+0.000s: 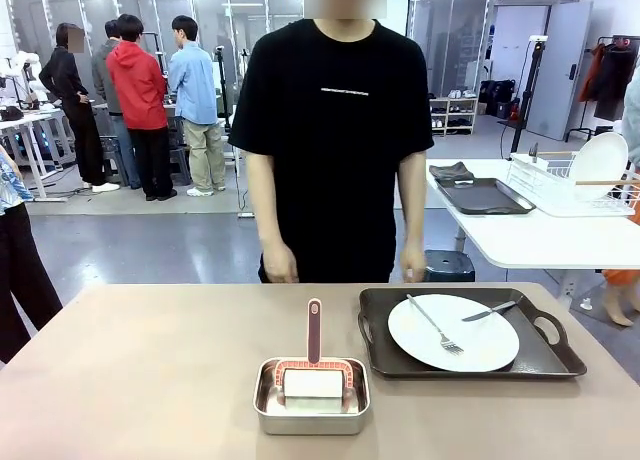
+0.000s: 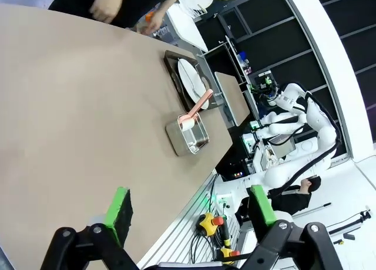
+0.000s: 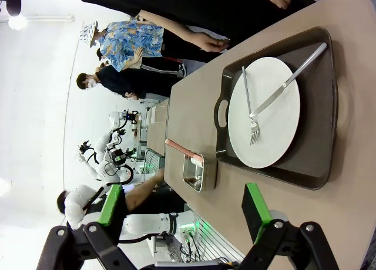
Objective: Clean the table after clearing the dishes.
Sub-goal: When the right (or left) Handle tray is removed, use the right hand (or left hand) to clean the right (or left) side of the table with the Lint Roller.
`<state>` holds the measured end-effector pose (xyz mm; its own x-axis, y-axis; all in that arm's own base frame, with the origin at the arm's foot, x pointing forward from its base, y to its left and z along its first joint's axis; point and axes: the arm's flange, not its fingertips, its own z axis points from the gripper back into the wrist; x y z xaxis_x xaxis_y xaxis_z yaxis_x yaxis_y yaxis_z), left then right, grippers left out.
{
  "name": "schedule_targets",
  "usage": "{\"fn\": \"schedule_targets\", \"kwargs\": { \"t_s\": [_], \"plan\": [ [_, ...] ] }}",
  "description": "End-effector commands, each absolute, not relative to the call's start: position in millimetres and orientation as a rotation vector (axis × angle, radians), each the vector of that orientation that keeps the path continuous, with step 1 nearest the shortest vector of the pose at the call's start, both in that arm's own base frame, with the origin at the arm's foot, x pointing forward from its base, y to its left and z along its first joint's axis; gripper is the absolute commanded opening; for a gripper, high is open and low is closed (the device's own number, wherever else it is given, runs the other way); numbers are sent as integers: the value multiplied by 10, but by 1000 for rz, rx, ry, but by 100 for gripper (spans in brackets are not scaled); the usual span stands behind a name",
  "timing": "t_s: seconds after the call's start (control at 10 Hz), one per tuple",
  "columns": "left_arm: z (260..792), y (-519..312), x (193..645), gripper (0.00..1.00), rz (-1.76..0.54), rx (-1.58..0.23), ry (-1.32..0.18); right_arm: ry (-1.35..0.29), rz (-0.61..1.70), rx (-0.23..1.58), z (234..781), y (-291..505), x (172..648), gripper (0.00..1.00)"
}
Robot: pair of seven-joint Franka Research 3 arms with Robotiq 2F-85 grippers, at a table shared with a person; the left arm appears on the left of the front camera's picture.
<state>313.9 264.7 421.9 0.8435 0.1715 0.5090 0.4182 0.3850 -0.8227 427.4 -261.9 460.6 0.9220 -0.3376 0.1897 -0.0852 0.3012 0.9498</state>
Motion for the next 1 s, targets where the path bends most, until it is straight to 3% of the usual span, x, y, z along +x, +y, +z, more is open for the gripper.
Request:
{"fn": "schedule_targets", "kwargs": {
  "t_s": [0.0, 0.9],
  "plan": [
    [4232, 2620, 3086, 100, -165, -1173, -595, -393, -170, 1266, 4635, -2603, 4262, 100],
    [4232, 2620, 3086, 100, -165, -1173, -595, -393, -170, 1266, 4635, -2603, 4262, 100]
  ]
}}
